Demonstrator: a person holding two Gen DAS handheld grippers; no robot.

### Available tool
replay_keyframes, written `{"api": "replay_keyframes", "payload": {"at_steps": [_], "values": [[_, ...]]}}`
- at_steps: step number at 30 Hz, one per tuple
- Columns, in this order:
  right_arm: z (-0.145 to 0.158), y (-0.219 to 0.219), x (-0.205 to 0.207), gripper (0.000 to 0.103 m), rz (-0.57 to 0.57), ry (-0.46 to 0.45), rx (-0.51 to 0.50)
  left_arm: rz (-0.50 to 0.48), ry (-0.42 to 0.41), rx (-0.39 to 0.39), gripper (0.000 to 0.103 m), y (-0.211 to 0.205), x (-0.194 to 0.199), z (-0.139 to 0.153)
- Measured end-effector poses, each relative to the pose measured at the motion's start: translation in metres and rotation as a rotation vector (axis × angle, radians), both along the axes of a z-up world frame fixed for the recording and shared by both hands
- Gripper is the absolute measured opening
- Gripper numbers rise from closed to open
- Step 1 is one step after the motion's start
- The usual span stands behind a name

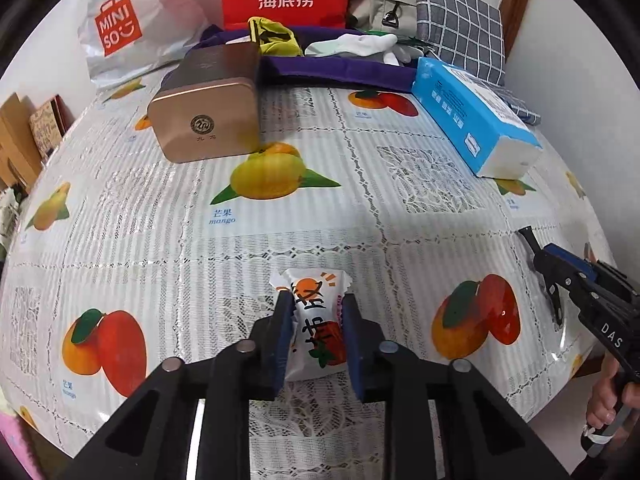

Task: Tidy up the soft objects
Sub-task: 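Grasp the white tomato-print snack packet with the left tool while the right tool holds the strap, then carry the white packet and watch strap up toward the purple towel with both tools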

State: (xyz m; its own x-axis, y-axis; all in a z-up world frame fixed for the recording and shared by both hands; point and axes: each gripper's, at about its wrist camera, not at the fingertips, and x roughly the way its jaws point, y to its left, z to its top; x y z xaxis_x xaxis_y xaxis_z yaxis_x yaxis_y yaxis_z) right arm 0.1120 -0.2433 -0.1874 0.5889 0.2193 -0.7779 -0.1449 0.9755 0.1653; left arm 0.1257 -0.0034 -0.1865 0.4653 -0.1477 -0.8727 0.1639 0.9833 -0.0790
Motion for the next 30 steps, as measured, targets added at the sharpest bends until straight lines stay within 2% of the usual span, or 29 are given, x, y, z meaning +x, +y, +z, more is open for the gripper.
{"api": "replay_keyframes", "payload": {"at_steps": [3, 11, 17, 30], "values": [[0.004, -0.001, -0.001, 0.020, -0.006, -0.004, -0.008, 0.003, 0.016, 0.020, 0.017, 0.004, 0.002, 0.002], [0.020, -0.001, 0.003, 0.020, -0.013, -0.015, -0.014, 0.026, 0.014, -0.028, 0.018, 0.020, 0.006, 0.010], [0.038, 0.004, 0.004, 0.020, 0.002, -0.052, 0.018, 0.010, -0.023, -0.029, 0.018, 0.020, 0.010, 0.023], [0.069, 0.008, 0.009, 0.020, -0.001, -0.110, -0.014, 0.017, -0.086, -0.030, 0.018, 0.025, 0.037, 0.053]]}}
